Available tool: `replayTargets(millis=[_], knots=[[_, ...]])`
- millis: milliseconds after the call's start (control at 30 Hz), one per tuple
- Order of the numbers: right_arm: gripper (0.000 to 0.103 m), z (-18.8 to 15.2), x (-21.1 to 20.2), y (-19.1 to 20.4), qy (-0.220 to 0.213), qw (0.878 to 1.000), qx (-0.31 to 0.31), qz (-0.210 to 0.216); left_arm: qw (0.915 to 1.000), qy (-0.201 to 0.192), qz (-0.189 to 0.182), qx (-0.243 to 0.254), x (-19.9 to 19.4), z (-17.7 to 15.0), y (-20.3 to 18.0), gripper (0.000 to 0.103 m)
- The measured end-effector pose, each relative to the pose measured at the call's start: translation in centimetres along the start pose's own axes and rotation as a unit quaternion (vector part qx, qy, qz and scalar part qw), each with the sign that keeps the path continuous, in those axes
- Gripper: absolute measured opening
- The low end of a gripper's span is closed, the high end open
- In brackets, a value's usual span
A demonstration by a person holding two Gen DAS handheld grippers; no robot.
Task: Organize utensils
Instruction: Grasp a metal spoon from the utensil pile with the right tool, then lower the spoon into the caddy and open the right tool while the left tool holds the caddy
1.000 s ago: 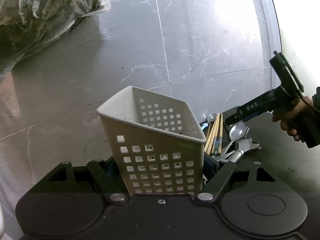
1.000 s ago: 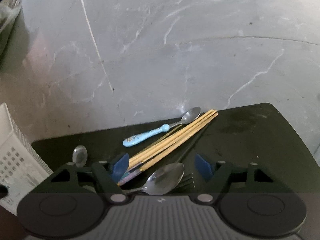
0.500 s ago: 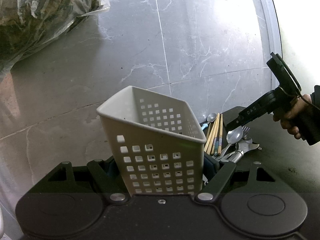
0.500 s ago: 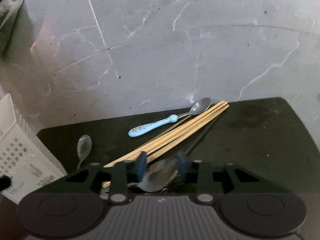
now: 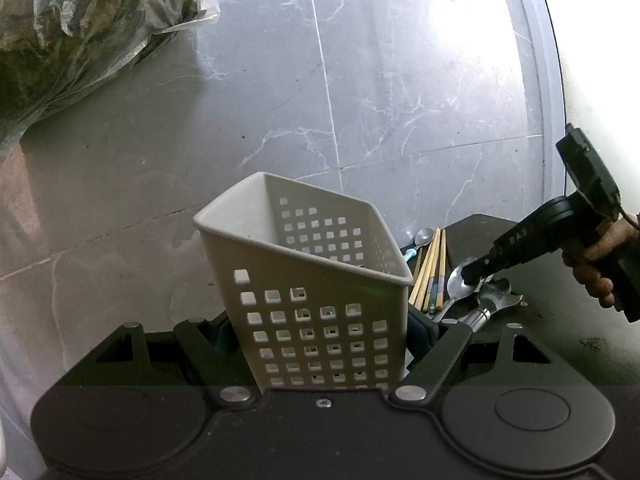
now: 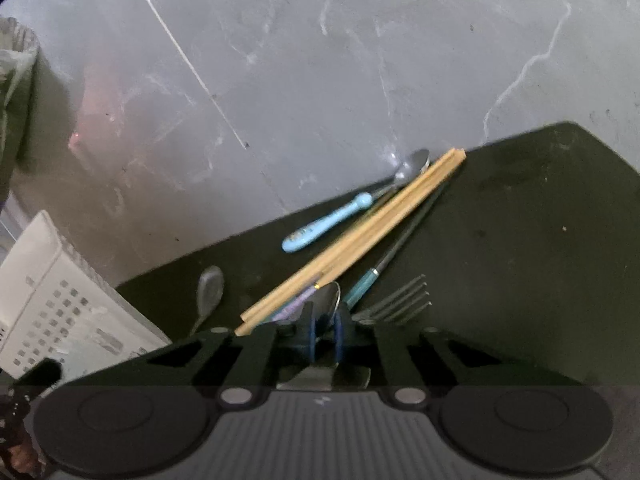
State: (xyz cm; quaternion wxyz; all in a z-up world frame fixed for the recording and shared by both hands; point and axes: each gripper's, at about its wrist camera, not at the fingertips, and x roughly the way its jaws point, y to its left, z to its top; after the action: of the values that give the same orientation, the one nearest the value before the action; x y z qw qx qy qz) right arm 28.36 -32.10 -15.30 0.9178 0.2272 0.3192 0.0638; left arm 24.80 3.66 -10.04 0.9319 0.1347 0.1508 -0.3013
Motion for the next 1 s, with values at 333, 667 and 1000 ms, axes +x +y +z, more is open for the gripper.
replayTargets(millis=[333, 667, 1000], knots=[[0.001, 3.3, -7.4, 8.2, -0.125, 0.987, -0.101, -0.013, 0.9999, -0.009, -0.006, 0.002, 0.0, -0.4, 0.1, 0.079], [0.001, 6.7, -13.1, 20.1, -0.225, 0.939, -0.255, 0.043, 0.9999, -0.015, -0.003, -0.007, 0.0, -0.6, 0.3, 0.079], [0.001, 5.4, -12.8, 23.6, -0.24, 0.911, -0.334, 0.034, 0.9998, -0.017, -0.005, -0.001, -0.2, -0.7, 0.0, 0.079]])
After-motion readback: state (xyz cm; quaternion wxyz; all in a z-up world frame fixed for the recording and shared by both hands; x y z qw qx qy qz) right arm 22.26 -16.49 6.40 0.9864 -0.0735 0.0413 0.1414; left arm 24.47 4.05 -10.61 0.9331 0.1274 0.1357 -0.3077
